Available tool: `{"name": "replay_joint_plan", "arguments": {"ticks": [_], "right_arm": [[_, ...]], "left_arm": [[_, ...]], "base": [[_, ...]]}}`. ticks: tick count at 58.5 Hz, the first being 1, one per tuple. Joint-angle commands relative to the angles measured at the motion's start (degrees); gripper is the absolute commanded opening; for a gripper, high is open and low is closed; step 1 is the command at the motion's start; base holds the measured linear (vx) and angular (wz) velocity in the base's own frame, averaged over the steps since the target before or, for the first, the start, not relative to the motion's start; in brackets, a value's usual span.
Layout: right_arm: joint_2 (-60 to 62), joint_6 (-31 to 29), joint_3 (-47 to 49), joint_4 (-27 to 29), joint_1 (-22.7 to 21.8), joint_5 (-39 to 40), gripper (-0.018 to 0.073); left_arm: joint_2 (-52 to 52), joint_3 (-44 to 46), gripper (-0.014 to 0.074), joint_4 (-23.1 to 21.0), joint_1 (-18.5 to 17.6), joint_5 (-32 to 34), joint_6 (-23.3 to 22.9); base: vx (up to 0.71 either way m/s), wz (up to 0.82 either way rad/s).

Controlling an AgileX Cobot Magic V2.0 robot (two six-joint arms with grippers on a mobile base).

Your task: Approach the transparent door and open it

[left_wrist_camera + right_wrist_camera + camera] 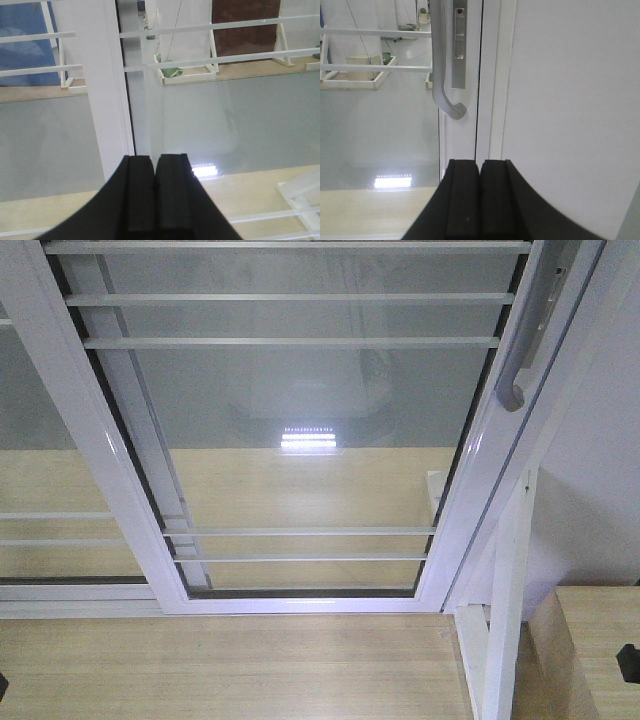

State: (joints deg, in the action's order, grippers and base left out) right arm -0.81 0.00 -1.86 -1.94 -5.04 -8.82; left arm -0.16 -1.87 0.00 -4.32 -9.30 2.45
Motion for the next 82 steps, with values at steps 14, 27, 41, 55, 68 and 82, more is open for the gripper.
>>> {"name": "replay_joint_plan", "arguments": {"ticks": [14,27,41,55,68,82], "right_arm": [[-1.13,0.00,-0.01,-0.32,-0.26,4.64,-0.0006],[-1.13,0.00,-0.01,-0.32,-0.26,4.64,-0.0006],[-1.13,0.00,-0.01,-0.51,-0.26,4.73,-0.0006],[-1.13,0.00,-0.01,-0.51,-0.26,7.11,-0.0006],[-1.13,0.00,0.19,0.14,-0.26,27.07,-0.0006],[-6.03,-1.84,16.36,2.31,-0.26,22.38,-0.0006]], "left_arm": [[1.09,-0.36,-0.0006,-0.35,-0.27,4.54,-0.20],[1.09,-0.36,-0.0006,-0.35,-0.27,4.54,-0.20],[1.09,-0.36,-0.0006,-0.35,-0.27,4.81,-0.20],[1.09,-0.36,-0.0006,-0.37,-0.27,16.89,-0.73],[1.09,1.60,-0.0006,-0.37,-0.27,29.73,-2.95],[6.35,17.83,-0.0003,-0.37,-0.27,24.21,2.23]], "base": [[0.00,0.00],[0.00,0.00],[0.00,0.00],[0.00,0.00],[0.00,0.00],[0.00,0.00]]}}
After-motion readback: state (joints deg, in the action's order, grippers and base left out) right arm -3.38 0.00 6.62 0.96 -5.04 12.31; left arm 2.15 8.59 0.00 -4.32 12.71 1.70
